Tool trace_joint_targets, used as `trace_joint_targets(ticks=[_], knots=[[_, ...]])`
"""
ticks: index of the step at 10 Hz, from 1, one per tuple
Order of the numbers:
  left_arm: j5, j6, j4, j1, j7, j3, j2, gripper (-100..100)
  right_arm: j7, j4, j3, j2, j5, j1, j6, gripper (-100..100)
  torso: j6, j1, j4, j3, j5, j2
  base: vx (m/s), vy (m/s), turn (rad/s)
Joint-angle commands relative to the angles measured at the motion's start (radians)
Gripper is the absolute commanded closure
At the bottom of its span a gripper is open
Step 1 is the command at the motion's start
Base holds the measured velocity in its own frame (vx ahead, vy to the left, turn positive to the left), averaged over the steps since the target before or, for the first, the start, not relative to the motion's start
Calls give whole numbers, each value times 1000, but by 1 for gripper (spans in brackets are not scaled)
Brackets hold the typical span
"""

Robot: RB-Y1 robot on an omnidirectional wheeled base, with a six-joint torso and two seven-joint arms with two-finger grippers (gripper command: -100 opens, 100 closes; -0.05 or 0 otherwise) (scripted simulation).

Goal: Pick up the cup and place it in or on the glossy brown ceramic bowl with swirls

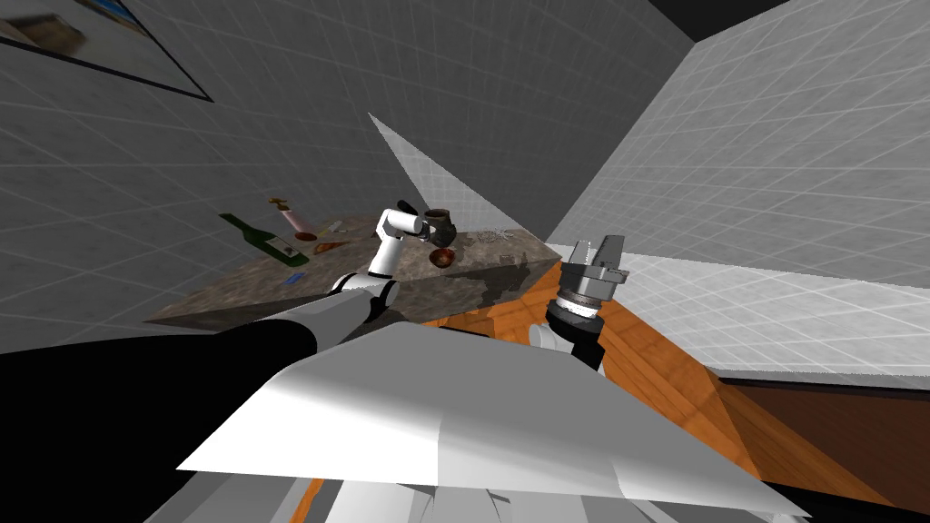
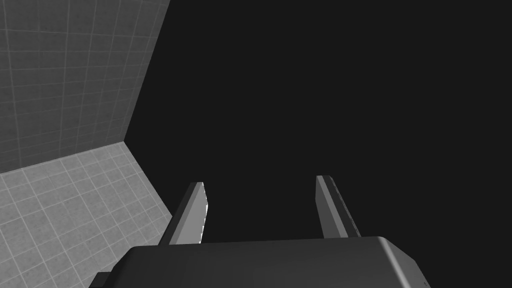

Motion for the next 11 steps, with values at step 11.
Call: trace_joint_targets(ticks=[11], knots=[[-95,-189,46,-19,5,-8,36,100,0,0,0,0,0,0,0,0,0,8,2,4,2,6,-42,-159,10]])
